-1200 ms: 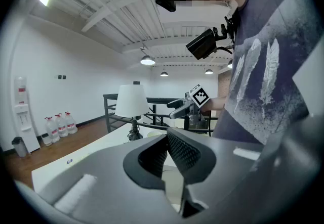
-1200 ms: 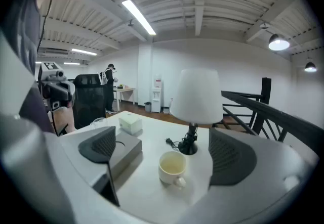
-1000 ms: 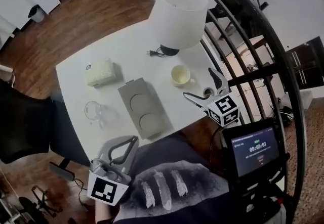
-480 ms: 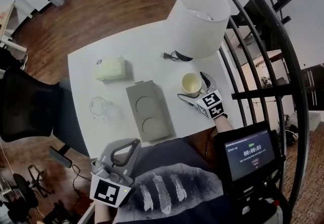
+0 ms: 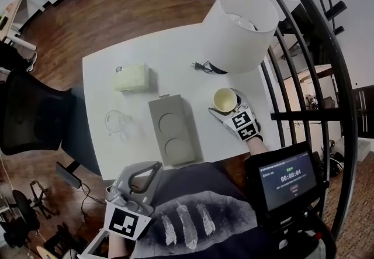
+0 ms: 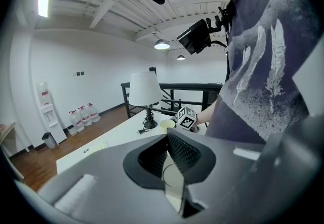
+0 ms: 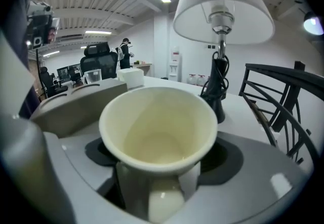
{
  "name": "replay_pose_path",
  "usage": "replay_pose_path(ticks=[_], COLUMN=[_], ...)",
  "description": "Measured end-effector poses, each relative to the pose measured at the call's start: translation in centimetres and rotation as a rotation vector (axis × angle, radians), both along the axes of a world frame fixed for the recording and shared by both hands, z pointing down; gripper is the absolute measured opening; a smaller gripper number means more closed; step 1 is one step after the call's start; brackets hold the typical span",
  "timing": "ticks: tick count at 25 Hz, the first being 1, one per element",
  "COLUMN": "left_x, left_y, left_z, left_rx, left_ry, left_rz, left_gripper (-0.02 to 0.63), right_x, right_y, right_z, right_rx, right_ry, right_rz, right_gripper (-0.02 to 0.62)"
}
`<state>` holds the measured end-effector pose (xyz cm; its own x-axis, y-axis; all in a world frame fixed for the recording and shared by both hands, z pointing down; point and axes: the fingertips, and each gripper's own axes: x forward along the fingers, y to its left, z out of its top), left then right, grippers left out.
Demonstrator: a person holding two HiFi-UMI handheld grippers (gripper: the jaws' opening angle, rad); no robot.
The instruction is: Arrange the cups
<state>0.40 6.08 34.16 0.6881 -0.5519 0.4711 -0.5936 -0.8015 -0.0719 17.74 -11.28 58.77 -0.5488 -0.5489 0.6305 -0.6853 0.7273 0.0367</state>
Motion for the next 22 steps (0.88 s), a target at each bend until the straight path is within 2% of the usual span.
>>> replay_pose_path(ticks=[11, 15, 18, 22], left_x=[-0.6, -0.7, -0.7, -0.7], left_y=[0.1, 0.0, -0.2, -0.4], left_z=[-0.4, -0.5, -0.3, 0.0], left_rx=[0.014, 0.022, 0.025, 0.023], left_ry=[0.0, 0.018, 0.026, 0.036], left_rz=[-0.014, -0.022, -0.019, -0.017], left_gripper=[0.015, 0.015, 0.015, 0.015], right_x=[0.3, -0.1, -1.0, -3.4], right_y=[0.1, 0.1, 0.2, 0.9], right_z=[-0.3, -2.4, -5.7, -11.1], right_rx=[-0.011, 0.013, 0.069, 0.153], right_ry=[0.007, -0.032, -0.064, -0.091], right_rz=[0.016, 0.011, -0.031, -0.153], right_gripper=[0.453, 0.453, 0.453, 0.453])
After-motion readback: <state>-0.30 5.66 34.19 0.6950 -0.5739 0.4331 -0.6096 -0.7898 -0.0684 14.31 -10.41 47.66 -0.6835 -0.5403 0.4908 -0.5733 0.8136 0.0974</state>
